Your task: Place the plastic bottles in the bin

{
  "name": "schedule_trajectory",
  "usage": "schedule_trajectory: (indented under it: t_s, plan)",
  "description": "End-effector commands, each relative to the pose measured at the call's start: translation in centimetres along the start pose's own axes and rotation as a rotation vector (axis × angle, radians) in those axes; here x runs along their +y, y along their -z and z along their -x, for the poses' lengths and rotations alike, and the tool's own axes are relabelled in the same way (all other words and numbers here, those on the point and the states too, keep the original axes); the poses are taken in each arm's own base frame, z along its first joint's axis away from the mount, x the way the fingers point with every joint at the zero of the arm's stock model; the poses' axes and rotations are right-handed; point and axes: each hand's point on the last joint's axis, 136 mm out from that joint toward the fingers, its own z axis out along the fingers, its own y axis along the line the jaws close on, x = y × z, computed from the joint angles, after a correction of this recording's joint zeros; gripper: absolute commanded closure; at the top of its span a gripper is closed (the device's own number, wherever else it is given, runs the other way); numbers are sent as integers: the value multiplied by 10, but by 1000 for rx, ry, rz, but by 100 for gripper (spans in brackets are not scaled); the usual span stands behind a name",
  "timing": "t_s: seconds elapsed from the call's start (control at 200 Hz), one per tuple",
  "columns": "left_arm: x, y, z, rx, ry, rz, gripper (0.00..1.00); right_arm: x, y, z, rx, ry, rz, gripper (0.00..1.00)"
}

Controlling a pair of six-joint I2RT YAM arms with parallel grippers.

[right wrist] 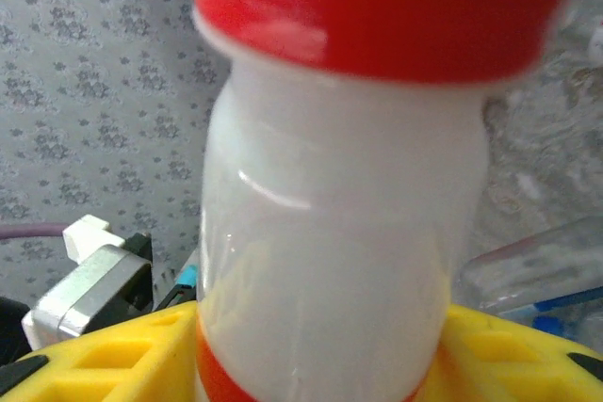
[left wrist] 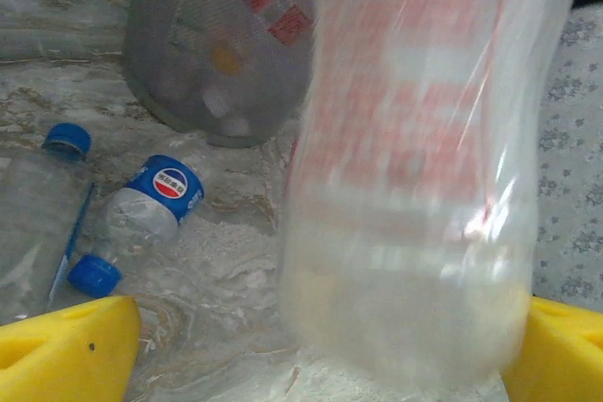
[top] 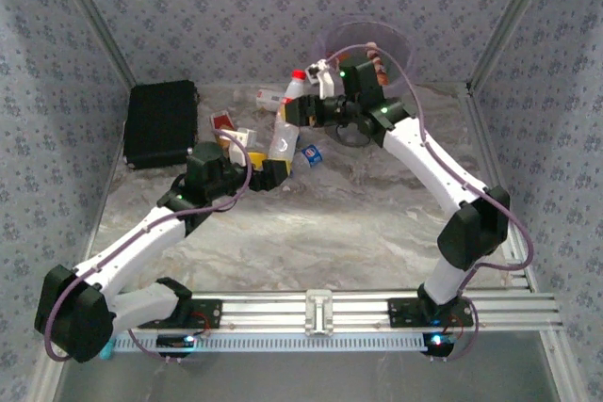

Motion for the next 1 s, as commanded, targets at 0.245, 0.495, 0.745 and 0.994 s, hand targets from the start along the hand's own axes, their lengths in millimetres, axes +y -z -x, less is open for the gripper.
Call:
schedule_trajectory:
  t_s: [0.245, 0.495, 0.745, 0.994]
  plan:
    - [43, 23, -18, 28, 74, 222, 6, -29, 108, 98, -223, 239, -376, 51]
    - [62, 32, -25, 43, 128, 303, 7, -88, 170, 156, -417, 224, -605, 55]
    - [76, 41, -33, 70, 153, 379, 7, -166, 168, 168, -375, 209, -843, 55]
    - [84, 45, -38, 82, 173, 418, 7, -225, 126, 126, -146, 131, -877, 54]
